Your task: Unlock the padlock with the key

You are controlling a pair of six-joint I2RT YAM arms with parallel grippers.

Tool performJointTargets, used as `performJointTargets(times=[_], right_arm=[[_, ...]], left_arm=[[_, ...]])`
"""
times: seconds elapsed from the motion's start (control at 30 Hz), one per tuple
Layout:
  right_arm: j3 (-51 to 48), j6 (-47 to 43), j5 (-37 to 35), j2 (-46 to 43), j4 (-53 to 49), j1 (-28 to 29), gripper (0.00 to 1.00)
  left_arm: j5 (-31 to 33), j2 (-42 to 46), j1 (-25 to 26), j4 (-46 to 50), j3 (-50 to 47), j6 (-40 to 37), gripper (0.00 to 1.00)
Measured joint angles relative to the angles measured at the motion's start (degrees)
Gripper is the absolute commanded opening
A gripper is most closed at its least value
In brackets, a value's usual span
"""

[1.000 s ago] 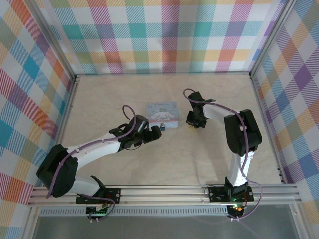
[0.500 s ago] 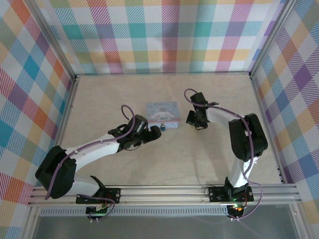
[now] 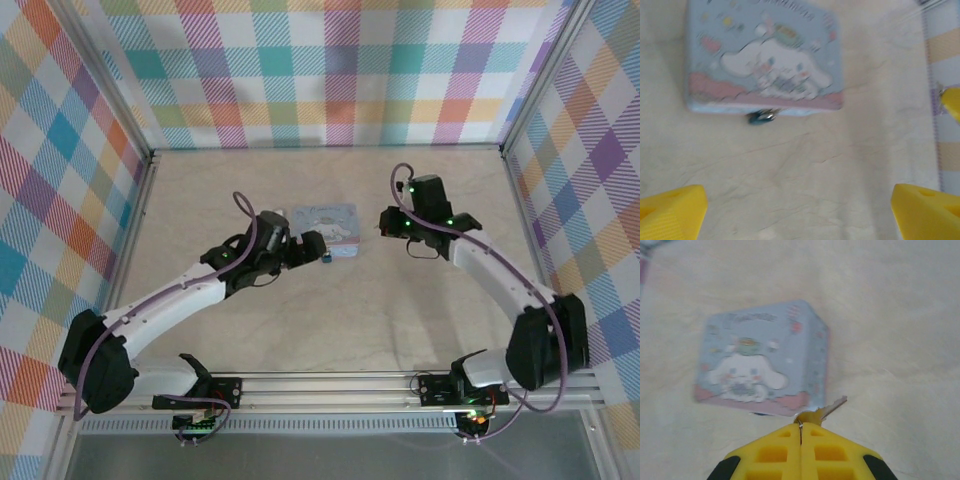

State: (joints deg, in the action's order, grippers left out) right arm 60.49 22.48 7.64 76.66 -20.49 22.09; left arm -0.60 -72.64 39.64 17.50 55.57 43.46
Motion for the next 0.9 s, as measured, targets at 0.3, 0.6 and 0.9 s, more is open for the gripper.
performJointTargets(times=[0.3,0.6,0.9], right_arm=[[-4.1,-8.7,16.8,-15.0,4.7,0.0,0.06],[-7.8,-11.9,32.6,-21.0,9.2,0.0,0.06],[-9.4,-13.2,39.6,-23.2,11.4,0.0,0.06]], left_arm=[[-11.6,0.8,-5.5,1.0,9.1,-1.9,0.80],[-29.4,-1.8,-6.0,-6.8,11.2,3.0,0.71],[-38.1,-2.7,-4.8,-11.5,11.3,6.3,0.71]])
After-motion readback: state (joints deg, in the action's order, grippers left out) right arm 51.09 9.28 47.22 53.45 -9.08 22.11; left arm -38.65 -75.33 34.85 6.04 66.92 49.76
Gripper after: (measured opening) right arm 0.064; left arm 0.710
